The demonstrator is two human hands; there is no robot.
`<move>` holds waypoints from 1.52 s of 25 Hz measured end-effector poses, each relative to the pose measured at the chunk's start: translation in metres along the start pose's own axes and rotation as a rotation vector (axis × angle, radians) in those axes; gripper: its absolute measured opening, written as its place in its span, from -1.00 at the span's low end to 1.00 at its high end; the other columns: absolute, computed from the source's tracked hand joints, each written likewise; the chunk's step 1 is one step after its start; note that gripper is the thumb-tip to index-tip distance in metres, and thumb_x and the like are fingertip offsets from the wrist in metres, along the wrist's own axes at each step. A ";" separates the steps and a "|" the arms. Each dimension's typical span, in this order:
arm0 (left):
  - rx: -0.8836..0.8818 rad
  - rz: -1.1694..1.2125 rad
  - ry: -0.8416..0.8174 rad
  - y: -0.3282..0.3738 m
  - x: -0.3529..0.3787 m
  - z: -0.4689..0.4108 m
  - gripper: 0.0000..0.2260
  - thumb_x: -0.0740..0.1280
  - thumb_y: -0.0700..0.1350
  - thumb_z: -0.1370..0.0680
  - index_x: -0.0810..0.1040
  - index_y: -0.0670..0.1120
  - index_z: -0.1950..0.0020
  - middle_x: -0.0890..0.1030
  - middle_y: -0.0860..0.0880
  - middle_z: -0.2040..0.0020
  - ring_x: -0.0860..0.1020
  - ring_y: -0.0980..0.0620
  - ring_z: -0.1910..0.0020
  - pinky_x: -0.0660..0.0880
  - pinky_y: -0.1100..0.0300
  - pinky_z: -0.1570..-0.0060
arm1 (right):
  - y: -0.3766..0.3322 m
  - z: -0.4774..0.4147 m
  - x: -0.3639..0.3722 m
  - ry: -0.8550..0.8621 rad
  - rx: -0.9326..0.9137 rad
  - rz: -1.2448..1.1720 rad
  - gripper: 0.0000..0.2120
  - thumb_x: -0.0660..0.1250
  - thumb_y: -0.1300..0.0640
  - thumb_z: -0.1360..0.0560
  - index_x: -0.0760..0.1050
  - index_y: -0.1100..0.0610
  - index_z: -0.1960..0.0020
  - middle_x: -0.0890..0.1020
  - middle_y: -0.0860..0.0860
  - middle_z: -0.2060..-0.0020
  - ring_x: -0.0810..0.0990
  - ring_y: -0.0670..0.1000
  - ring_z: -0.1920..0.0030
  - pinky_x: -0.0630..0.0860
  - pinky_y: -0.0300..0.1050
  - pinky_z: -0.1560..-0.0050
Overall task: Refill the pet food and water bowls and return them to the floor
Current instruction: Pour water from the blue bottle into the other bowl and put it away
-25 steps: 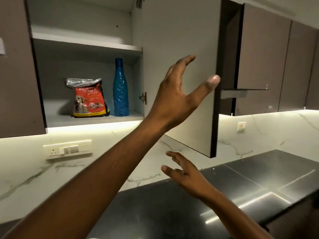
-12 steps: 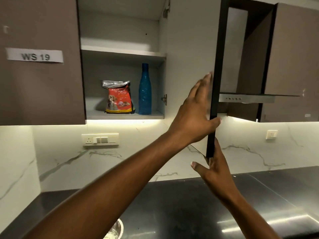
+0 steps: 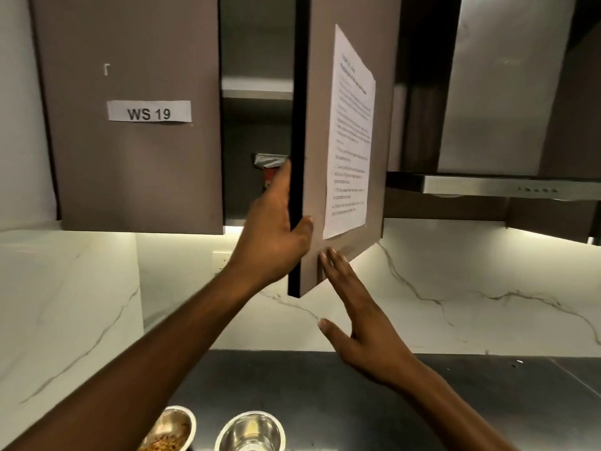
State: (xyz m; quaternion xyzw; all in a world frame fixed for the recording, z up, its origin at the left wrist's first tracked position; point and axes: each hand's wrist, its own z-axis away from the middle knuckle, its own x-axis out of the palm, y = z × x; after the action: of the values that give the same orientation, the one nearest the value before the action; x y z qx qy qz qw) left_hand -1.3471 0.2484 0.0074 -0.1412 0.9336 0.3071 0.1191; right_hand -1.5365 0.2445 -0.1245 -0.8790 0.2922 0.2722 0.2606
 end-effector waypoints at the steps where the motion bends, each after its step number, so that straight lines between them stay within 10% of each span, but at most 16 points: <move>1: -0.019 -0.009 0.043 -0.016 -0.015 -0.005 -0.27 0.47 -0.23 -0.60 0.19 0.35 -0.52 0.42 0.48 -0.17 0.48 0.05 -0.46 0.43 0.28 -0.31 | 0.000 -0.015 0.013 -0.006 -0.008 0.023 -0.17 0.32 -0.18 -0.69 -0.21 -0.38 -0.70 -0.21 -0.41 -0.69 -0.18 -0.30 -0.69 0.20 -0.09 -0.58; 9: -0.124 -0.106 0.135 -0.162 -0.093 -0.060 -0.22 0.48 -0.28 -0.59 0.21 0.08 -0.71 0.52 0.13 -0.46 0.56 -0.06 -0.47 0.49 0.19 -0.35 | 0.026 -0.117 0.131 -0.085 0.004 0.401 -0.12 0.08 -0.43 -0.65 -0.47 -0.26 -0.67 -0.52 -0.21 -0.64 -0.48 -0.07 -0.67 -0.20 -0.01 -0.68; 13: 0.060 -0.483 0.093 -0.208 -0.084 -0.084 -0.04 0.44 -0.30 -0.61 -0.17 0.06 -0.75 -0.17 0.08 -0.77 0.07 0.00 -0.71 0.35 0.66 -0.11 | 0.047 -0.148 0.168 -0.057 0.040 0.540 -0.11 0.06 -0.42 -0.64 -0.44 -0.18 -0.70 -0.48 -0.09 -0.67 -0.42 0.05 -0.69 -0.25 0.11 -0.69; 16: 0.144 -0.650 0.030 -0.236 -0.072 -0.098 -0.05 0.37 -0.29 -0.63 -0.28 -0.02 -0.74 -0.49 0.07 -0.67 -0.17 -0.10 -0.74 0.50 0.49 -0.06 | 0.056 -0.166 0.186 -0.047 0.072 0.634 -0.08 0.09 -0.40 -0.65 -0.42 -0.10 -0.72 -0.45 -0.02 -0.69 -0.41 0.10 -0.70 -0.28 0.17 -0.68; 20: 0.137 -0.828 0.005 -0.277 -0.070 -0.112 -0.23 0.21 -0.04 -0.72 -0.25 -0.13 -0.74 -0.42 -0.06 -0.69 -0.34 -0.10 -0.69 0.10 -0.02 -0.66 | 0.064 -0.186 0.205 -0.012 0.112 0.671 -0.02 0.22 -0.37 -0.61 -0.26 -0.01 -0.76 -0.29 0.07 -0.73 -0.28 0.17 -0.72 -0.23 0.22 -0.67; 28: 0.107 -1.104 -0.108 -0.336 -0.069 -0.132 -0.28 -0.04 0.19 -0.72 -0.26 -0.11 -0.74 -0.33 -0.10 -0.73 -0.33 -0.09 -0.70 -0.31 0.00 -0.62 | 0.090 -0.213 0.217 -0.068 0.117 0.729 0.04 0.26 -0.35 -0.61 -0.36 0.02 -0.73 -0.38 0.09 -0.70 -0.35 0.21 -0.71 -0.28 0.28 -0.69; 38: 0.074 -1.080 -0.077 -0.347 -0.059 -0.134 -0.30 -0.04 0.17 -0.75 -0.27 -0.13 -0.73 -0.32 -0.12 -0.74 -0.31 -0.09 -0.72 -0.23 -0.06 -0.69 | 0.107 -0.216 0.231 -0.033 0.086 0.640 0.07 0.38 -0.30 -0.57 -0.24 0.04 -0.75 -0.31 0.12 -0.72 -0.28 0.26 -0.72 -0.11 0.30 -0.70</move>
State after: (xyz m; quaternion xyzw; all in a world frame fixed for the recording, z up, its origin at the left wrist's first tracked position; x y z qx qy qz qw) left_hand -1.1936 -0.0893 -0.0564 -0.5854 0.7332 0.1740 0.2991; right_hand -1.3794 -0.0492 -0.1473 -0.7262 0.5605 0.3422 0.2033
